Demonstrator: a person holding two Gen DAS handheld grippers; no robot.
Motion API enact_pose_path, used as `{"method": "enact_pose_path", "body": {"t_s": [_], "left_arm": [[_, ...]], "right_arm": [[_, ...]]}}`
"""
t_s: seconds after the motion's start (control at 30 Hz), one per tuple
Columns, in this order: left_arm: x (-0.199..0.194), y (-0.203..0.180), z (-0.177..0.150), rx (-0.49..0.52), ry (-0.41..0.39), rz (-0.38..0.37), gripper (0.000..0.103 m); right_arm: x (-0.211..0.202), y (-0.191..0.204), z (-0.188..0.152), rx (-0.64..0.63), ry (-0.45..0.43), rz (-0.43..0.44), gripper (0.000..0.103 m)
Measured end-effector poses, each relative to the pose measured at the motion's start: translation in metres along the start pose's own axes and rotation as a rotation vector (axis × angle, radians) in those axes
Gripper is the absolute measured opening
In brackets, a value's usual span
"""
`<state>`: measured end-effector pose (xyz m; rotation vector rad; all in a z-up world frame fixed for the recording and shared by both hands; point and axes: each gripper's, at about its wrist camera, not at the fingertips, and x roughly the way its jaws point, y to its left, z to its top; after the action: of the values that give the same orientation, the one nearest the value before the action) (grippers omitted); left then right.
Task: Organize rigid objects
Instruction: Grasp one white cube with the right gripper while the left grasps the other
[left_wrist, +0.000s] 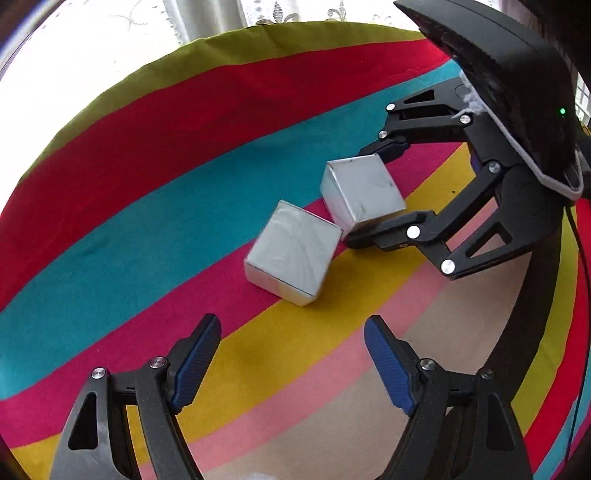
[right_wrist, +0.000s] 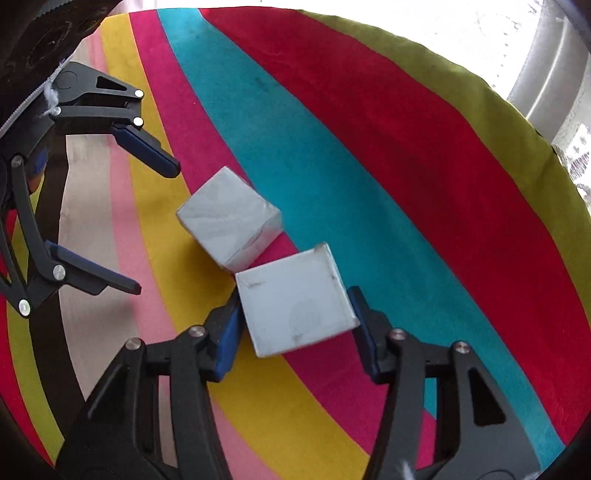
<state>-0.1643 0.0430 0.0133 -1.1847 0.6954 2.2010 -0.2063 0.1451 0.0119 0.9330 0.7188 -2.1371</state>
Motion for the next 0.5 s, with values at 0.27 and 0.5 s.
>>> {"method": "enact_pose_path", "body": {"t_s": [0.27, 0.5], "left_arm": [[0.018, -0.022, 0.031, 0.096, 0.003, -0.134, 0.082], [-0.004, -0.08, 0.02, 0.178, 0.018, -0.244, 0.082]], "right_arm": [[-0.052, -0.008, -0.067, 0.246, -0.002, -0.049, 0.056], [-0.068, 0.004, -0.093, 0.301, 0.016, -0.062, 0.056]]}}
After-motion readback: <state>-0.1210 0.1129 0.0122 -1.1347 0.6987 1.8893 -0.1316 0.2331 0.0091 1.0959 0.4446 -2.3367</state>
